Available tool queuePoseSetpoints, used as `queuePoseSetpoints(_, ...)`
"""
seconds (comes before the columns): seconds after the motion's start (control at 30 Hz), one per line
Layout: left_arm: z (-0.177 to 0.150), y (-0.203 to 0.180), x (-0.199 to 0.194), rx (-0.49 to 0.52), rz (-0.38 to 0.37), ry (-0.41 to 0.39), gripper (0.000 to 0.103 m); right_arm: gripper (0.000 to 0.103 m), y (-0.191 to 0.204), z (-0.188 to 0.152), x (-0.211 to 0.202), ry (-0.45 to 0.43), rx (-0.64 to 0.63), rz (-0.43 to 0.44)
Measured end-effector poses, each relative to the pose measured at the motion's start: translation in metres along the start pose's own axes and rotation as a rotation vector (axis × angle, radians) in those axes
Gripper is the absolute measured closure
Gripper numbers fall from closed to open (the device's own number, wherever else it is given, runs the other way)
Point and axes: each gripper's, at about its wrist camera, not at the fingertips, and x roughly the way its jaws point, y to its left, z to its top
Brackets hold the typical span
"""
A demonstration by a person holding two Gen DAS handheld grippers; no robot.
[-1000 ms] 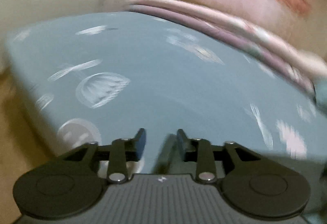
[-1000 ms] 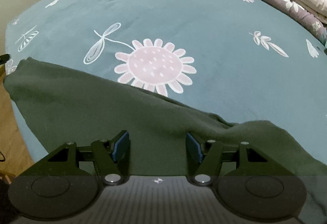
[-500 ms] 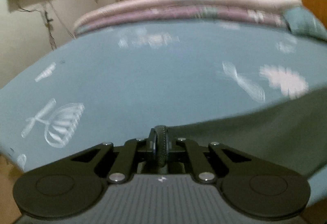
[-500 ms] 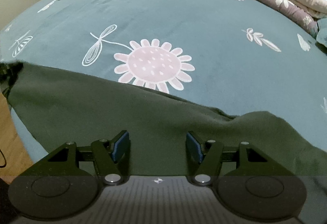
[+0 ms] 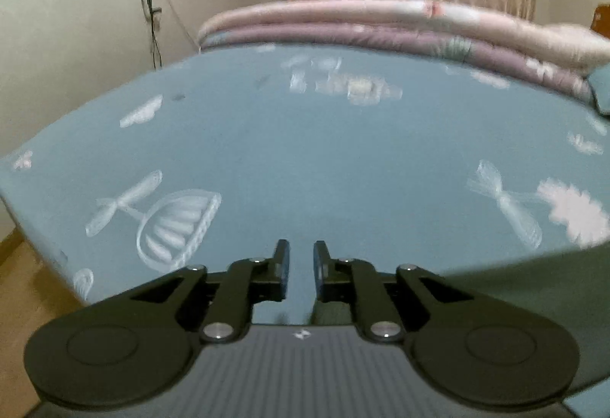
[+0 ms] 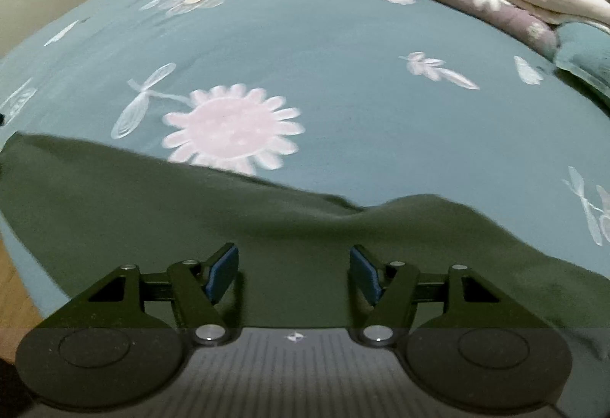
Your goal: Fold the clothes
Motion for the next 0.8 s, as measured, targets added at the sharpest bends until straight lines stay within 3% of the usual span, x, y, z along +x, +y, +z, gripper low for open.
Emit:
queuePoseSetpoints(0.1,0.016,-0.036,-0.005,0.018,-0.159,-0.006,0.089,0.033,-0.018,-0.003,-0.004,-0.022,0.026,-0.007)
queuePoseSetpoints(0.3,0.028,-0.167,0.026,0.033,-0.670,0.102,0.083,0.033,-0.056,-0.032,-0.013,-0.032,0.113,-0.036)
queuePoseSetpoints(0.4,0.029,-0.237,0.047,0.028,-0.847,0.170,0.078,0.033,-0.076,-0.056,-0.015,-0.011,0.171,-0.032)
queuePoseSetpoints(0.47,0.026,-0.280,0.059,0.075,-0.899,0.188,0.077,0.033,-0.086,-0.075,-0.014,0.010,0.191,-0.039)
queuePoseSetpoints(0.57,0.019,-0.334,0.077,0.143,-0.954,0.240,0.077,0.032,-0.094,-0.097,-0.020,-0.035,0.209,-0.026)
queuePoseSetpoints(0.8,-0.014,-0.369,0.077,0.237,-0.980,0.379,0.075,0.033,-0.114,-0.088,-0.035,-0.170,0.241,0.009)
